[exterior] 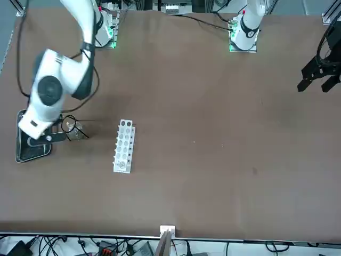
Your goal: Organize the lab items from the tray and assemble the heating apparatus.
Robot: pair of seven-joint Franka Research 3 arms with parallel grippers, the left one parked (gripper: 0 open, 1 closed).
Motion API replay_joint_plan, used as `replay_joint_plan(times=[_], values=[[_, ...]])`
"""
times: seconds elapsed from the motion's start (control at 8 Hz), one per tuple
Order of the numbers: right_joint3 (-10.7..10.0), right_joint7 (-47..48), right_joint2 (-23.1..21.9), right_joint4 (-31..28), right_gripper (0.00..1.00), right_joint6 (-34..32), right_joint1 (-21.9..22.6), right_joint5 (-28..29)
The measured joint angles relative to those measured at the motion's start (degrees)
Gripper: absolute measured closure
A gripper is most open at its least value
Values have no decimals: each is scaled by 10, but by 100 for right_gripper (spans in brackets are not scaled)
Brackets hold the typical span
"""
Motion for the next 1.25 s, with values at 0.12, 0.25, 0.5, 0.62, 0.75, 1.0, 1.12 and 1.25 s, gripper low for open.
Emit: replay_joint_plan(times=[0.12,0.25,0.5,0.62,0.75,1.0,1.12,1.25], values=[[0,37,31,-2,97,-12,20,-17],[1,76,64,-3,97,-26,45,-35],[0,110,125,-3,97,-47,89,-58],[0,120,146,-3,97,-53,101,-68],[3,131,162,-4,98,-59,110,-71],[18,165,196,-13,98,-65,125,-77],[21,180,214,-24,98,-65,133,-80],[23,200,231,-34,98,-64,141,-80]])
